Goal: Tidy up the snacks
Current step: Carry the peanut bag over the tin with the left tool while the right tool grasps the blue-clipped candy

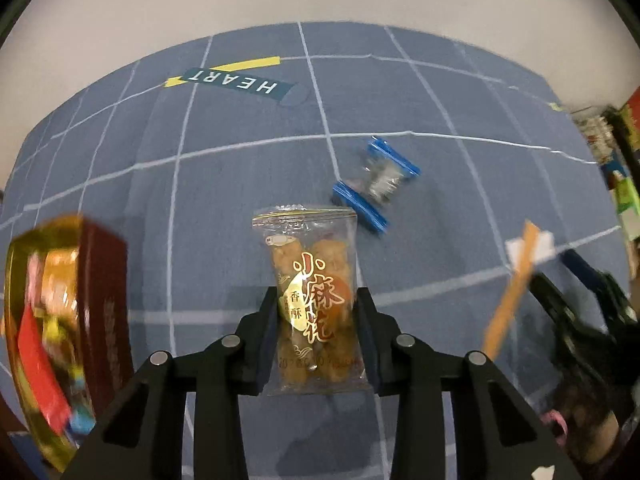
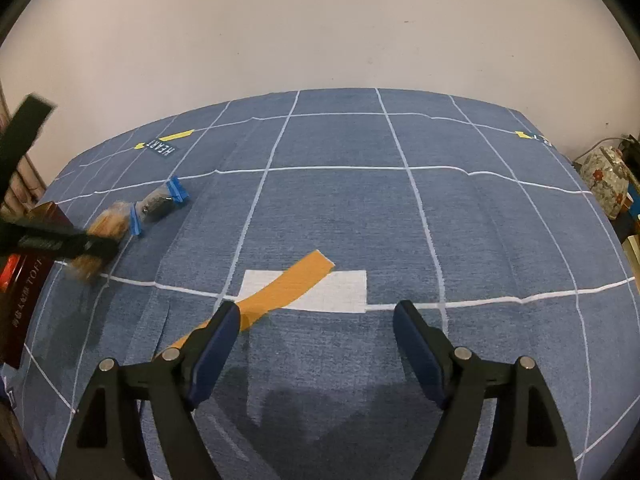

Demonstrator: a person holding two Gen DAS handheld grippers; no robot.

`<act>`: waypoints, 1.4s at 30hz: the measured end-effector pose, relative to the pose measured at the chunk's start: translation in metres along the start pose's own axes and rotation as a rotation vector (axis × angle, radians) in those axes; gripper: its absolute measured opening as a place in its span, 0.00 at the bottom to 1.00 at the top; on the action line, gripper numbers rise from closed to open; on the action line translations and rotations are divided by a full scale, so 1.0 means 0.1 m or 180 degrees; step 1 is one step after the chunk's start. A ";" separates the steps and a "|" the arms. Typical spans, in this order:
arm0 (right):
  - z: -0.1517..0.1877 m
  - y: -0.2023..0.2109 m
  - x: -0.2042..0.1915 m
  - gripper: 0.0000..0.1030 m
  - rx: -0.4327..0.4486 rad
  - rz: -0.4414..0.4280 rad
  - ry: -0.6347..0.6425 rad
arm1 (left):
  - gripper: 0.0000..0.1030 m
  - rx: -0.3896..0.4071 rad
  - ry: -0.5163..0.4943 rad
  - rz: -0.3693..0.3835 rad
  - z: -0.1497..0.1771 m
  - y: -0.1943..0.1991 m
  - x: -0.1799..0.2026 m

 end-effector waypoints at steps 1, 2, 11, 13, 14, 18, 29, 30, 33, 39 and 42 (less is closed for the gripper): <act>0.00 0.00 0.00 0.79 0.0004 -0.0006 -0.0006 | 0.32 0.0009 0.0057 0.0027 0.08 0.10 -0.04; 0.00 0.01 0.00 0.79 0.0006 -0.0004 -0.0004 | 0.32 0.0019 0.0119 0.0082 0.14 0.19 -0.09; -0.31 -0.03 -0.53 0.78 -0.0064 -0.0844 -0.0534 | 0.32 0.0225 0.0365 0.0152 0.40 0.79 -0.47; -0.46 -0.16 -0.71 0.78 -0.0119 -0.1011 -0.0729 | 0.32 0.0246 0.0398 0.0152 0.43 0.87 -0.54; -0.52 -0.23 -0.79 0.72 -0.0163 -0.1000 -0.0799 | 0.32 0.0259 0.0412 0.0155 0.44 0.90 -0.57; -0.67 -0.63 -1.05 0.43 -0.0351 -0.0894 -0.0959 | 0.32 0.0316 0.0452 0.0155 0.53 1.00 -0.77; -0.74 -1.00 -1.37 0.23 -0.0433 -0.0466 -0.0462 | 0.32 0.0330 0.0570 0.0186 0.64 1.04 -1.12; -0.71 -0.97 -1.40 0.23 -0.0455 -0.0555 -0.0317 | 0.32 0.0354 0.0587 0.0189 0.65 1.07 -1.15; -0.57 -0.79 -1.36 0.23 -0.0429 -0.0514 0.0009 | 0.32 0.0413 0.0658 0.0177 0.67 1.16 -1.25; -0.21 -0.25 -1.06 0.23 -0.0311 -0.0394 0.0214 | 0.32 0.0463 0.0854 0.0102 0.80 1.32 -1.51; -0.07 -0.09 -0.95 0.23 -0.0243 -0.0330 0.0280 | 0.32 0.0495 0.0952 -0.0005 0.89 1.40 -1.67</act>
Point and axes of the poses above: each gripper's, at about its wrist camera, not at the fingertips, and y roughly against the way its jaws point, x to its right, z to its underside, the point moved 5 cm from there along -y, roughly the way its jaws point, and after that the axes turned 9 degrees about -z, right-handed, at the moved point
